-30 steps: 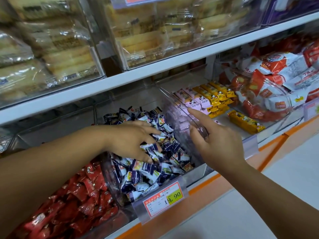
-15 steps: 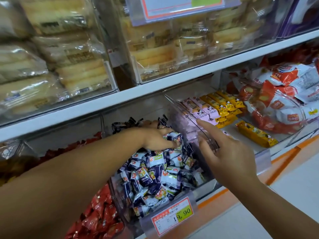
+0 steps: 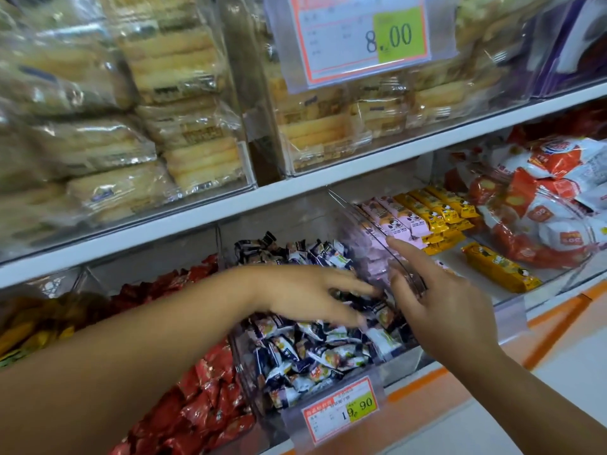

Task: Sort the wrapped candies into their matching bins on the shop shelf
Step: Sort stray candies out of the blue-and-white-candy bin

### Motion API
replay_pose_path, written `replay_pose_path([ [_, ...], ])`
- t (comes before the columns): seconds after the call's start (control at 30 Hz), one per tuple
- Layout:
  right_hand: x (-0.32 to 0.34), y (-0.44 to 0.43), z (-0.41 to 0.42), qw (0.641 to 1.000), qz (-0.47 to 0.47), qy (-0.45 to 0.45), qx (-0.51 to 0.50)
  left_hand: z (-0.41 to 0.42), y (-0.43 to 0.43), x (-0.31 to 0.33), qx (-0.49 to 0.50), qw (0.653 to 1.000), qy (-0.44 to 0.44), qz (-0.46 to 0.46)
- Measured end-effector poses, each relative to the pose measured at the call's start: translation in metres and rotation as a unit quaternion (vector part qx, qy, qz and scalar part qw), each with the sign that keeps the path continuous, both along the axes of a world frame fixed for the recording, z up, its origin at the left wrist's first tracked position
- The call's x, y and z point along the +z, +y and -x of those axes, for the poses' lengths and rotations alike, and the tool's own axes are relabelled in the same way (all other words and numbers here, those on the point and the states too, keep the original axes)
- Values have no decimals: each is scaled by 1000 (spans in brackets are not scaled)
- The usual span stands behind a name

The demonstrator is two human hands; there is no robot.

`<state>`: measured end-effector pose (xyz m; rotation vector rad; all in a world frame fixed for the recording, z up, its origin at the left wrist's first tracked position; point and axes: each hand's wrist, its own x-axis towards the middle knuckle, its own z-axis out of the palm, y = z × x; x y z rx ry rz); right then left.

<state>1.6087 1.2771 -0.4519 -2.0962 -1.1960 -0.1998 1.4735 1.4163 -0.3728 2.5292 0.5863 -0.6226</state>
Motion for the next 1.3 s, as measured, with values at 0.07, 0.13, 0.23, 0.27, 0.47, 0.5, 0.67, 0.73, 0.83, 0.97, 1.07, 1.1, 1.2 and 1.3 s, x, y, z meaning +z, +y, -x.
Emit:
replay_pose_path([
  [0.07,0,0,0,1000,1,-1,0,-2,19,9,58,996,-51,-35],
  [0.13,0,0,0,1000,12,2,0,-4,43,5,101,984,-33,-141],
  [0.23,0,-1,-1,1000,24,2,1,-7,76,-17,131,968,80,-200],
  [0.27,0,-1,-1,1000,20,-1,-1,-9,83,-23,145,969,99,-174],
  [0.47,-4,1,-3,999,-30,-11,2,-10,95,-36,166,980,73,-80],
  [0.5,-4,1,-3,999,-32,-13,3,-8,95,-39,157,982,58,-86],
  [0.67,-5,2,-4,999,-34,-15,-5,-13,85,-42,142,988,-13,-50],
  [0.73,-4,1,-2,999,-32,-8,-4,-14,83,-41,150,988,-37,-30],
  [0.83,-4,1,-1,1000,-29,-5,-1,-9,78,-36,169,982,-75,28],
  [0.97,-3,0,-2,1000,-25,-2,-1,1,67,-26,173,959,-158,160],
  [1.07,-3,0,-1,1000,-21,-2,0,9,63,-17,150,958,-162,180],
  [1.1,-2,0,-1,1000,-20,-1,0,12,62,-10,141,968,-136,160],
  [1.2,-2,0,0,1000,-14,-4,-1,18,67,4,145,985,-89,24],
  [1.3,-2,0,0,1000,-8,-3,-4,16,68,8,163,973,-151,-66],
])
